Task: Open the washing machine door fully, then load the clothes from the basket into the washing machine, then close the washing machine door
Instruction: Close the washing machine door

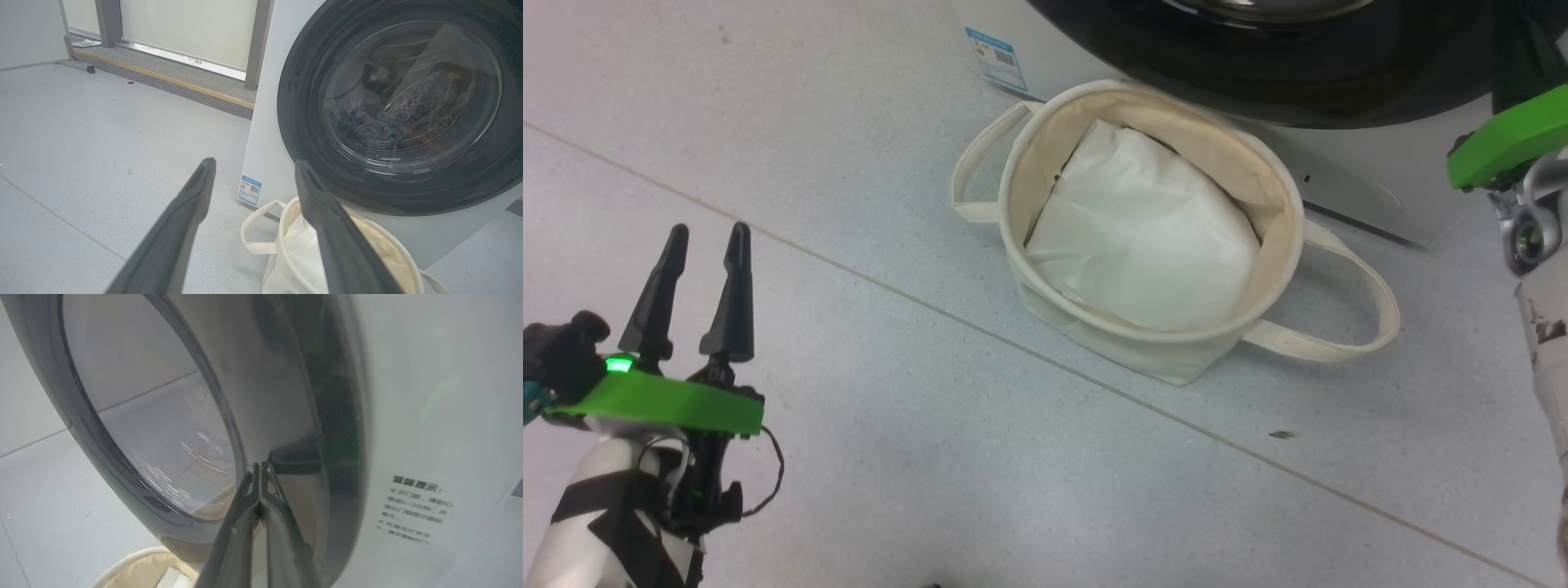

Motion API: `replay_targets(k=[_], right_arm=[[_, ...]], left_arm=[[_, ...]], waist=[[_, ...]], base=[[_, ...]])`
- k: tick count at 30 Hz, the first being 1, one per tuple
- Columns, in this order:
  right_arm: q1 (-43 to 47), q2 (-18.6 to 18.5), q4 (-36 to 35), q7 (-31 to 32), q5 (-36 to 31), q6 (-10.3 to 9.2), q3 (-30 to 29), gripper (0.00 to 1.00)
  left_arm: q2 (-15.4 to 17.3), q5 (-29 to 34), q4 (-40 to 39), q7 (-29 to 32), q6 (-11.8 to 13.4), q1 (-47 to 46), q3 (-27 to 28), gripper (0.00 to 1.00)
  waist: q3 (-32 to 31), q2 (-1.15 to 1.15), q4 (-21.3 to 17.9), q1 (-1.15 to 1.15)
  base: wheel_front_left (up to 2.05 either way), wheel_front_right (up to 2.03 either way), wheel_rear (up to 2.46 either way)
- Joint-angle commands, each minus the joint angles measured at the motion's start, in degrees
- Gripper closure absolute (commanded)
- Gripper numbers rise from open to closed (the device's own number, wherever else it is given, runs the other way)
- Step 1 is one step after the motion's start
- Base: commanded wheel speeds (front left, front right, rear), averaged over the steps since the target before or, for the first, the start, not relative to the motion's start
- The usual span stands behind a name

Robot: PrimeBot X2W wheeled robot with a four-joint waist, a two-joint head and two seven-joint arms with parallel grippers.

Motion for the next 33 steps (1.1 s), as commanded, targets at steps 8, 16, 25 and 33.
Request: replay_targets(k=[8, 16, 25, 33], right_arm=[[0.21, 2.69, -3.72, -0.44, -1.67, -0.03, -2.14, 0.15], [13.97, 9.02, -11.42, -0.44, 0.56, -0.03, -0.04, 0.00], [28.20, 10.43, -20.62, -0.44, 2.88, -0.03, 2.76, 0.00], [37.35, 9.84, -27.61, -0.44, 5.46, -0.03, 4.43, 0.00]], left_arm=[[2.21, 0.22, -1.80, -0.68, -0.33, -1.42, 3.20, 0.00], [3.67, 0.56, -0.30, -0.68, -0.33, 0.48, 4.25, 0.00], [6.23, -2.95, 0.87, -0.68, -0.33, 4.12, 1.80, 0.00], [7.89, -7.41, 0.24, -0.68, -0.33, 9.65, 0.59, 0.00]], waist=[[-2.07, 0.00, -0.61, -0.02], [-8.88, 0.00, -7.89, -0.02], [-16.62, 0.00, -17.58, -0.02], [-21.01, 0.00, -23.24, -0.02]], base=[[0.00, 0.00, 0.00], [0.00, 0.00, 0.00], [0.00, 0.00, 0.00], [0.00, 0.00, 0.00]])
